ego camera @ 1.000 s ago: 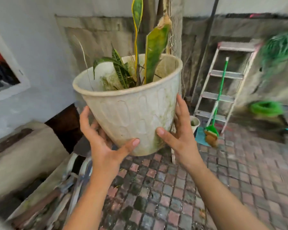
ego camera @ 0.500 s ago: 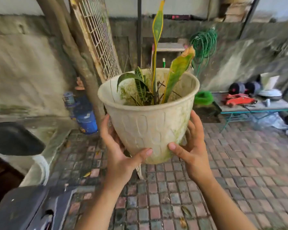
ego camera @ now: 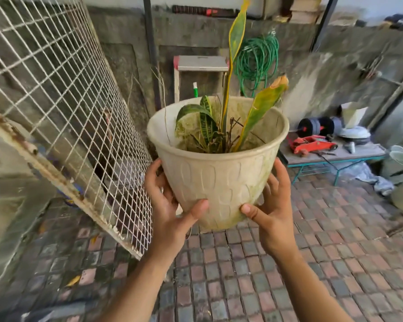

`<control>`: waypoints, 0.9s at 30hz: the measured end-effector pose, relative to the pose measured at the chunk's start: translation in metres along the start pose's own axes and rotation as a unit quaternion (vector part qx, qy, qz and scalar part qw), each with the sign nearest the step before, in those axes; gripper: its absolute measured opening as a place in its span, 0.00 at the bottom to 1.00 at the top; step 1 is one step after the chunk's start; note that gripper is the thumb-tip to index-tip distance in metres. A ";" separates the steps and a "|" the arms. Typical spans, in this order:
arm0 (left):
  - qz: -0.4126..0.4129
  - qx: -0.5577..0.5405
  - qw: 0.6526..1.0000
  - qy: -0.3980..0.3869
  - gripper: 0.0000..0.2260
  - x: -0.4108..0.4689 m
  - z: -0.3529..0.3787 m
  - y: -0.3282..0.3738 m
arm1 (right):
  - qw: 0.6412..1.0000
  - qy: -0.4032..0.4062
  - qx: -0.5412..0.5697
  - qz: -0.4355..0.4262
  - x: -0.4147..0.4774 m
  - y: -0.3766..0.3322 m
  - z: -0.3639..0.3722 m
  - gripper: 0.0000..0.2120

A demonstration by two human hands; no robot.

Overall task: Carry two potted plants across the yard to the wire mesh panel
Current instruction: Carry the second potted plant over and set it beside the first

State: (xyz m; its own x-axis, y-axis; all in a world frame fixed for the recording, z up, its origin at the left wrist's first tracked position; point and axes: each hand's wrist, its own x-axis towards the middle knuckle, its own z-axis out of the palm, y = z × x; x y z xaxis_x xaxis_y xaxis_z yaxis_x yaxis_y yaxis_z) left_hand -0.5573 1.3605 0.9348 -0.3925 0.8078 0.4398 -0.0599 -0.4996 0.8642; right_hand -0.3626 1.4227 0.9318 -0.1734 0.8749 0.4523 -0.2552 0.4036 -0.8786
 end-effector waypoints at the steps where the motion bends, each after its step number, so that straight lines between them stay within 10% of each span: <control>1: -0.001 -0.008 1.000 0.013 0.46 0.012 0.008 -0.007 | 1.000 0.000 0.006 0.002 0.018 0.004 -0.007 0.48; 27: -0.003 0.085 0.972 0.217 0.47 0.211 0.074 -0.216 | 0.972 -0.172 0.084 0.136 0.320 0.236 -0.052 0.33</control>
State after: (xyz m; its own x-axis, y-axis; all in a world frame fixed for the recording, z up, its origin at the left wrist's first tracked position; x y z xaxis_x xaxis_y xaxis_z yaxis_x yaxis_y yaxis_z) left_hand -0.5587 1.6621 0.8589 -0.7458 0.5832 0.3220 0.0757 -0.4061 0.9107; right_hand -0.4283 1.8116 0.8610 -0.5559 0.7907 0.2565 -0.3022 0.0953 -0.9485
